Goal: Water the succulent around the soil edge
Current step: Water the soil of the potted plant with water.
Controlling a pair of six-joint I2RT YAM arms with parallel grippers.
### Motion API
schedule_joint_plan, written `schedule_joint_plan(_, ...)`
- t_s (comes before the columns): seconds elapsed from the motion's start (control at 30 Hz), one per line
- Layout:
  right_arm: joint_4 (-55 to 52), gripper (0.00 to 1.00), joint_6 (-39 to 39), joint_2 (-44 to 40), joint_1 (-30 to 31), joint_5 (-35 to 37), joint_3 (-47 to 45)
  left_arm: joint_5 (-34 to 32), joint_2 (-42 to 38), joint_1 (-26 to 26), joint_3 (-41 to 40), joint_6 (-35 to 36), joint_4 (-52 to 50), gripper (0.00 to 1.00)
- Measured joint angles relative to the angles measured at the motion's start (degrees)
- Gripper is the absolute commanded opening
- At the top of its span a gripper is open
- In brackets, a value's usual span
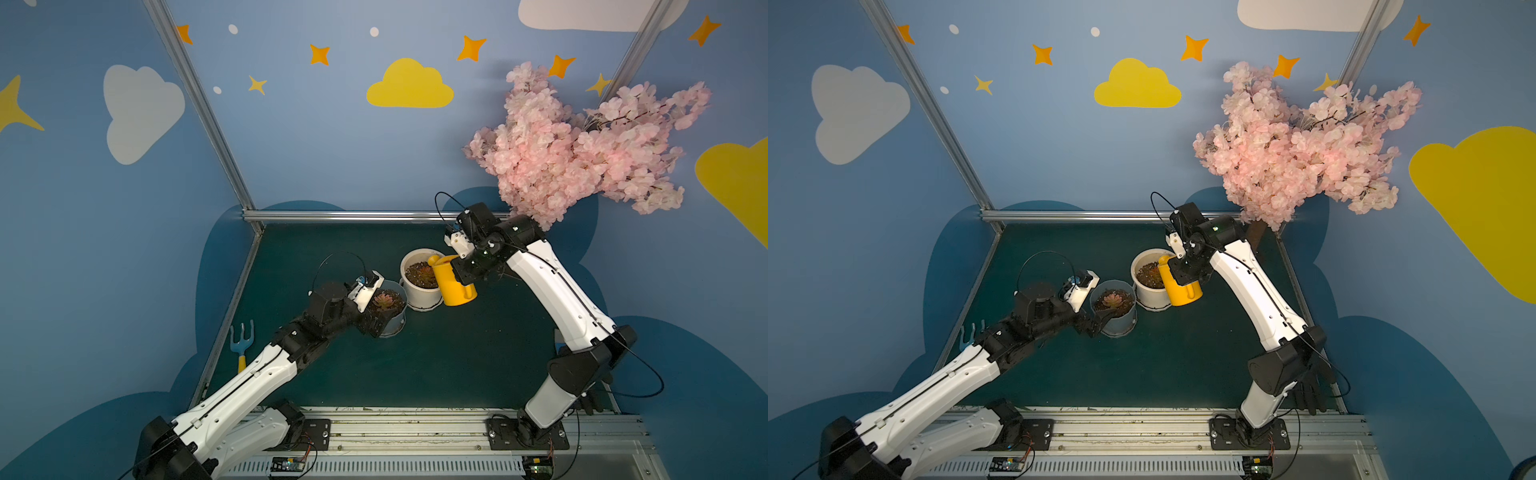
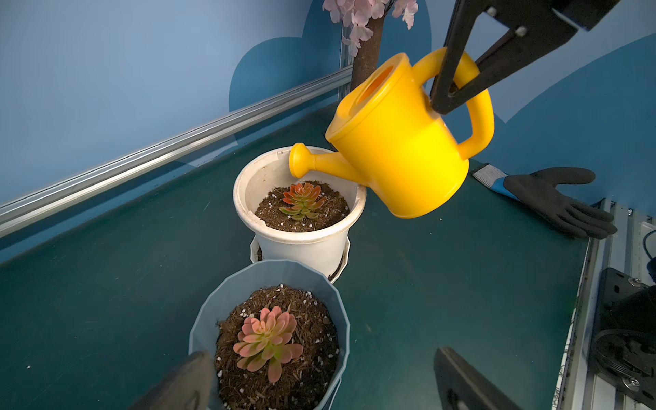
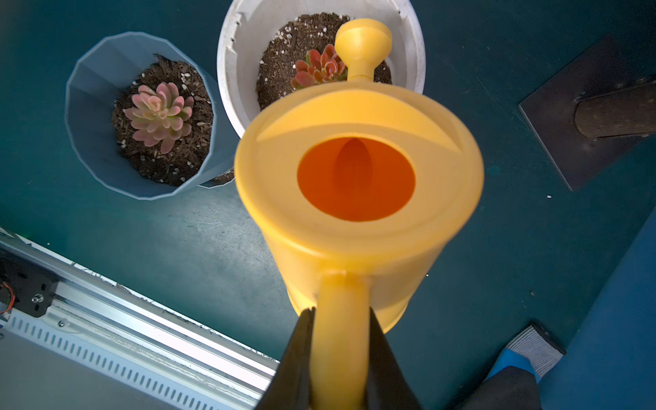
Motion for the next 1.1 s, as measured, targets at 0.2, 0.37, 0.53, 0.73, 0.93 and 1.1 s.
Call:
schedule_joint_plan(0.2, -0.09, 0.0, 0.02, 0.81, 0.0, -0.52, 1.03, 0.04, 0.0, 0.0, 0.0, 0.0, 0.0, 1.0)
schedule_joint_plan(0.37, -0.13, 0.0, 0.04, 1.62, 0.04, -1.49, 2.1, 0.2, 0.0, 0.0, 0.0, 0.0, 0.0, 1.0)
schedule_joint_plan(0.53, -0.24, 0.0, 0.02, 2.03, 0.42, -2.29, 2.82, 0.22, 0.0, 0.0, 0.0, 0.0, 0.0, 1.0)
schedule_joint_plan(0.73, -0.26, 0.0, 0.0, 2.08, 0.81, -2.97, 2.84, 0.22, 0.0, 0.0, 0.0, 0.02, 0.0, 1.0)
schedule_joint_plan(0.93, -0.24, 0.0, -0.02, 2.08, 1.29, -3.76, 2.84, 0.22, 0.0, 0.0, 0.0, 0.0, 0.0, 1.0)
schedule_joint_plan(1.1, -0.24, 0.0, -0.11, 2.08, 1.7, -4.13, 2.84, 0.22, -0.04, 0.0, 0.0, 0.0, 0.0, 1.0)
